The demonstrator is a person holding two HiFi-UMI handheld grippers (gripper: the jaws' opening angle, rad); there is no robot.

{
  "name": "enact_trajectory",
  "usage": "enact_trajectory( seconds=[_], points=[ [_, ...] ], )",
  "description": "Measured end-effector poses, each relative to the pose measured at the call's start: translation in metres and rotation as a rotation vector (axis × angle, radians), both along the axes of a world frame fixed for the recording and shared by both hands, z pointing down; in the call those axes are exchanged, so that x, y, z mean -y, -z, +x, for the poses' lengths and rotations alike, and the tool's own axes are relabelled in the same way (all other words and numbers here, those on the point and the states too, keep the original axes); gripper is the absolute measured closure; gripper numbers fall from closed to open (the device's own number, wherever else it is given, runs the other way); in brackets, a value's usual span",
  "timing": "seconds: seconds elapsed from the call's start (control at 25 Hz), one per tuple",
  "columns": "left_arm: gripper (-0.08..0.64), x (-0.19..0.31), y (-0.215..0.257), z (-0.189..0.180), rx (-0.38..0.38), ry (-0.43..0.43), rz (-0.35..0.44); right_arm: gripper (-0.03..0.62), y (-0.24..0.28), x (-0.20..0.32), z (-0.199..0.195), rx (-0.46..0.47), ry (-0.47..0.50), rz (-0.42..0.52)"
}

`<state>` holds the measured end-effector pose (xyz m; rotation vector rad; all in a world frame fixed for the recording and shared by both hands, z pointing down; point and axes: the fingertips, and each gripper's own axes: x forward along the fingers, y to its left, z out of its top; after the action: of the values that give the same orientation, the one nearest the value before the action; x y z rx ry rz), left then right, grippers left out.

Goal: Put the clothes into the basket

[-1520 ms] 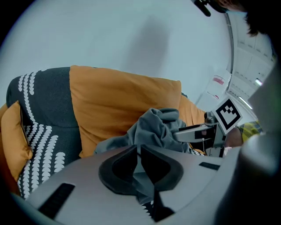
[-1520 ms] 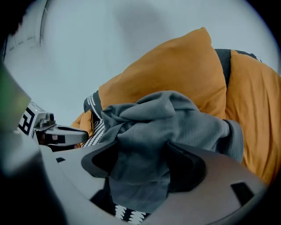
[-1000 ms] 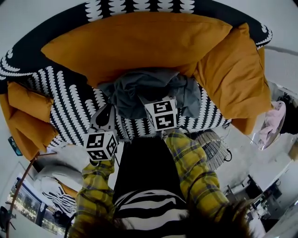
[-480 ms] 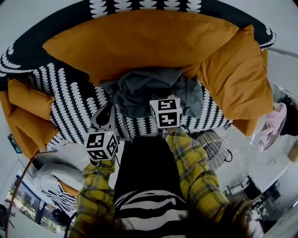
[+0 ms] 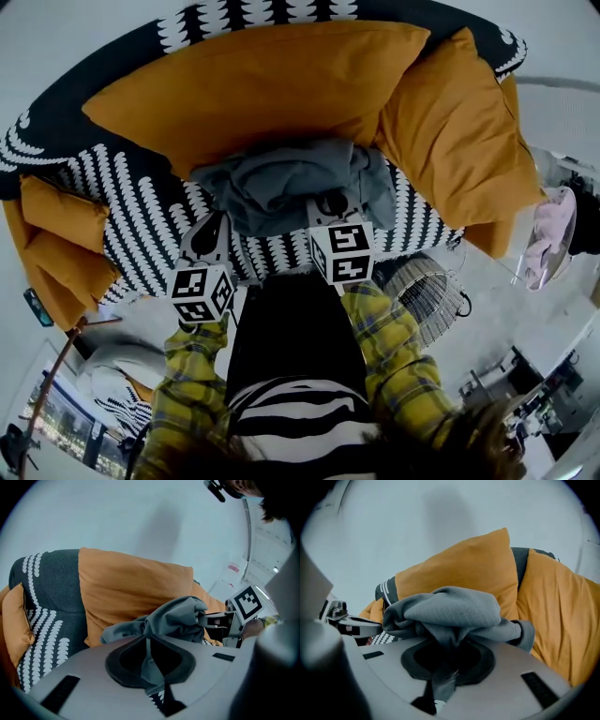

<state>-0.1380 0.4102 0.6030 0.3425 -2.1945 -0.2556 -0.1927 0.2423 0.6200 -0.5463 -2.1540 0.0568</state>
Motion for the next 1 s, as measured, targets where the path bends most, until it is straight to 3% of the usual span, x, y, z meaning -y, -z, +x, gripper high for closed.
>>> enact_trajectory(
  seconds=[0.32,0.64,1.0],
  points=[
    [0.520,0.043,0.017,0.005,0.044,-0.123,0.038,0.514,0.063,0.056,0.023,0.098,-0.115,-0.052],
    [0.398,0.098,0.033,0.015,0.085,-0.243,0.060,0.514,0.120,0.120,0.051,0.180,-0.253,-0.096],
    [0.344,0.127,0.010,0.023,0.073,-0.332,0.020,0.514,0.111,0.180,0.086,0.134,-0.333,-0.039]
  ],
)
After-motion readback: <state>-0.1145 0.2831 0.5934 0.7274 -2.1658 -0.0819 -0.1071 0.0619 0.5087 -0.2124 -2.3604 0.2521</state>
